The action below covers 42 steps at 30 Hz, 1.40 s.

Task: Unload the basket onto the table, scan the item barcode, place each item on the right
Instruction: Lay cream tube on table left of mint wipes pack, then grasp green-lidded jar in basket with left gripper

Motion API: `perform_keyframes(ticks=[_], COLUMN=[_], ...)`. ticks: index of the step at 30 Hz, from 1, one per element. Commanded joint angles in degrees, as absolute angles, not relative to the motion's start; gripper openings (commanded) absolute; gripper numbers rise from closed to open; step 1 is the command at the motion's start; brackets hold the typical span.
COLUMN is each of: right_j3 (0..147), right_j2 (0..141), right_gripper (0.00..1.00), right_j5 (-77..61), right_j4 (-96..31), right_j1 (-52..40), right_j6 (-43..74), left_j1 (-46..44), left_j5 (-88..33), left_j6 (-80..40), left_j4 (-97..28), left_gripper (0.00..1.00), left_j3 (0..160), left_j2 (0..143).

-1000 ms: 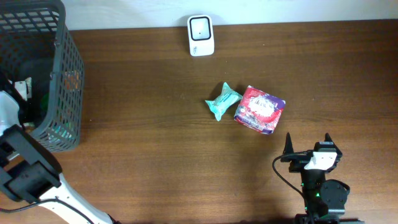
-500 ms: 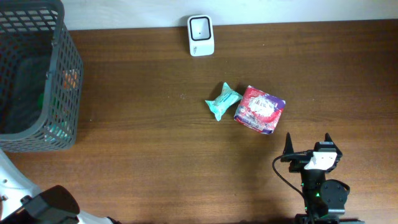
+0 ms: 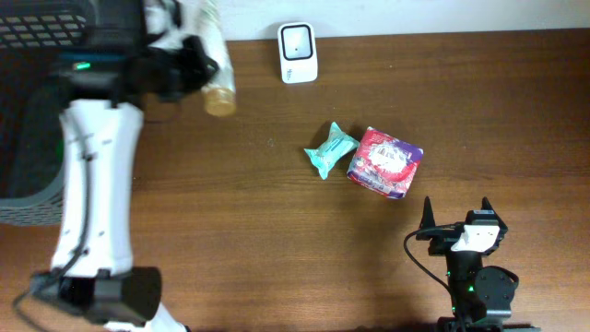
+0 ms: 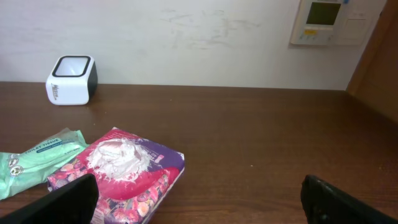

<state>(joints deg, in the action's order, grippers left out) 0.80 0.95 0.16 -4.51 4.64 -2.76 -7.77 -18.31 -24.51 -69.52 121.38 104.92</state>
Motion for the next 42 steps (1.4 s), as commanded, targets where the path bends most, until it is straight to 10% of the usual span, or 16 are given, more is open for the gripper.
perform_keyframes(ticks=[1, 12, 16, 19, 21, 25, 42], right_j3=[0.32, 0.32, 0.32, 0.32, 0.32, 0.32, 0.32], right_j2=[0.69, 0.69, 0.69, 0.69, 0.69, 0.69, 0.69], right_gripper=[0.98, 0.99, 0.99, 0.98, 0.98, 0.99, 0.99], right_j5=[0.67, 0.67, 0.67, 0.67, 0.67, 0.67, 0.67], right_j4=[-4.71, -4.71, -4.71, -4.71, -4.71, -4.71, -4.71], right_j1=[4.91, 4.91, 4.91, 4.91, 4.91, 4.91, 4.91], right_j6=[-2.31, -2.31, -2.31, -2.31, -2.31, -2.31, -2.31], left_j1=[-17.61, -32.93, -32.51, -31.86, -31.00, -27.42, 25.04], left_j5=[-4.93, -0.99, 1.76, 1.72, 1.72, 1.76, -1.41], left_j6=[-24.43, -24.40, -24.05, -23.51, -23.51, -22.09, -22.09], left_j4=[-73.19, -70.89, -70.74, -74.11, -79.75, -91.26, -96.71], left_gripper=[0.00, 0.00, 0.47, 0.49, 0.79, 0.96, 0.99], left_j3=[121.75, 121.75, 122.41, 127.74, 136.88, 161.73, 174.84], left_j2=[112.01, 133.51, 134.23, 134.23, 134.23, 134.23, 124.70])
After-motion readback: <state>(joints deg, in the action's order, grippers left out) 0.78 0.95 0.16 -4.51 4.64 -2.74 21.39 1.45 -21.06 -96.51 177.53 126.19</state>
